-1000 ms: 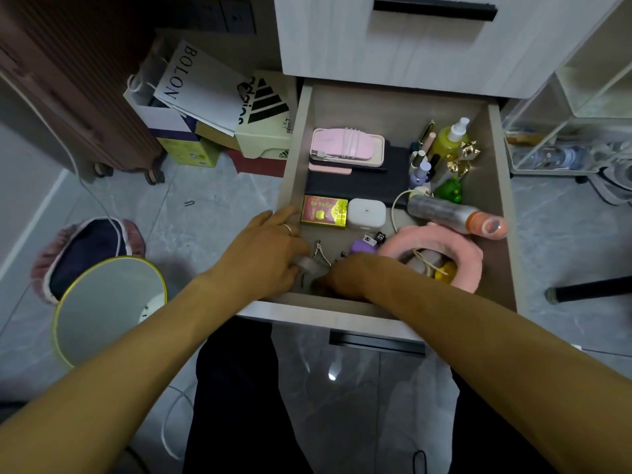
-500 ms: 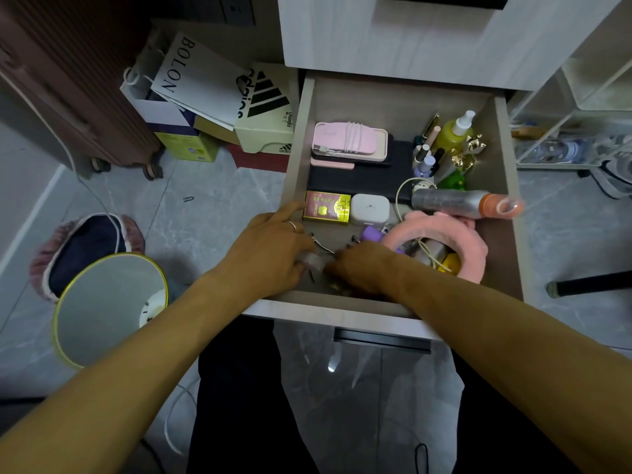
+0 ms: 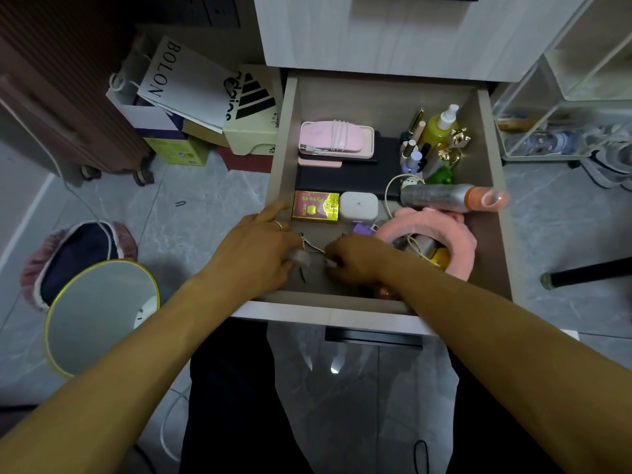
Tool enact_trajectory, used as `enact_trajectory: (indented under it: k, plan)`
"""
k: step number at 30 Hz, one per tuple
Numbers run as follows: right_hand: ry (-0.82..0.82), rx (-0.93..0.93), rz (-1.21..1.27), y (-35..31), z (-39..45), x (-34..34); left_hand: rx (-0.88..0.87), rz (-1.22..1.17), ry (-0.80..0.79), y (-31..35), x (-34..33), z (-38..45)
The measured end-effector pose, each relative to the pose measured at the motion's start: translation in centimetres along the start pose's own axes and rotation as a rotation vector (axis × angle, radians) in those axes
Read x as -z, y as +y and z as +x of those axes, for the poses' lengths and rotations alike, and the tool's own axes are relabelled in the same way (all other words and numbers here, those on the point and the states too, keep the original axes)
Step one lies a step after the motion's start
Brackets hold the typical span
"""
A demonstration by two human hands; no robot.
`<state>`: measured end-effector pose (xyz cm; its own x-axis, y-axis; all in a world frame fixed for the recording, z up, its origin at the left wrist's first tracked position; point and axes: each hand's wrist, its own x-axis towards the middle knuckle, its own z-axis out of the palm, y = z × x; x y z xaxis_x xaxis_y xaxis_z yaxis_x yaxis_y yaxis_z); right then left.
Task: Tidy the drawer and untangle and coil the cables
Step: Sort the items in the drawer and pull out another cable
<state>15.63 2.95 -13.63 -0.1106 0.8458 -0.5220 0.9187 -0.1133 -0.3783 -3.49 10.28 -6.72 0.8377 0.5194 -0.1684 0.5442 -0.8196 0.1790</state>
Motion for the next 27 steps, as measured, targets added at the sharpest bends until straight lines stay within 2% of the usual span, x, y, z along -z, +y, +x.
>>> enact_trajectory:
  k: [5,8,11,17,21,24,27]
  plan:
    - [0.367,-0.073,0.434,0.7,-0.8,0.5,0.028,0.057,-0.032,0.7,0.4,0.1]
    - [0.541,-0.158,0.591,1.4,-1.0,1.2,0.034,0.257,-0.102,1.1,0.7,0.6]
    - [0.637,-0.25,0.729,2.6,-1.0,1.8,0.051,0.467,-0.156,1.9,0.9,2.0]
    - [0.659,-0.368,0.859,4.0,-0.5,1.7,0.086,0.658,-0.19,3.4,0.8,6.6]
    - [0.674,-0.373,0.961,3.9,-0.2,1.5,0.184,0.713,-0.108,3.9,0.7,9.2]
    - [0.672,-0.383,1.073,4.3,-0.4,1.4,0.22,0.789,-0.22,4.5,-0.7,10.6]
    - [0.657,-0.374,1.141,4.3,-0.5,1.4,0.136,0.966,-0.378,4.4,-2.7,9.9]
